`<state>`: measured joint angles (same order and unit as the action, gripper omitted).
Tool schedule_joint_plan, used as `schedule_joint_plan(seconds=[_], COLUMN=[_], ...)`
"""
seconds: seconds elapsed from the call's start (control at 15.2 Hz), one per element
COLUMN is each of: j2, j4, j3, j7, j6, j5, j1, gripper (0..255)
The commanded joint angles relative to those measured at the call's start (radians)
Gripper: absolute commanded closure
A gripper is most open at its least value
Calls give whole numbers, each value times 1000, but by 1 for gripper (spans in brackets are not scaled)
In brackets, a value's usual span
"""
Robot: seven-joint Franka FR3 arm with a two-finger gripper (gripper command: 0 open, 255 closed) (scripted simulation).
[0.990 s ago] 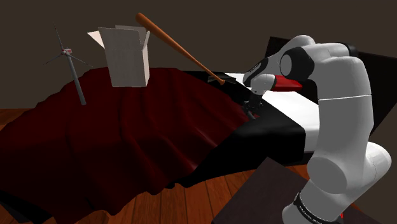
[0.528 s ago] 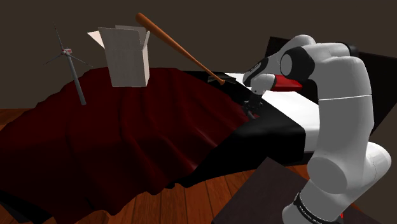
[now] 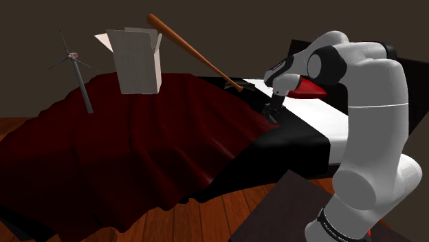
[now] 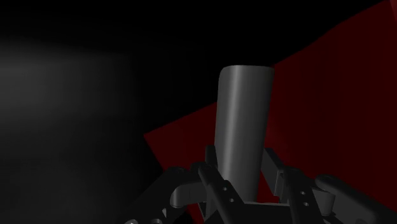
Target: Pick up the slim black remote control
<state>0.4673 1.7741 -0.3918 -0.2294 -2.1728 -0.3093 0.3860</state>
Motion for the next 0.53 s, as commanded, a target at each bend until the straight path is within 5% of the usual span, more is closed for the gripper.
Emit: schedule_joint_plan(seconds=[0.0, 0.46], j2=[-13, -47], j4=[-7, -30], j3=[-4, -14], j7=[5, 21], j6=[19, 73], j5=[8, 28], j1=[-2, -7], gripper=[255, 255])
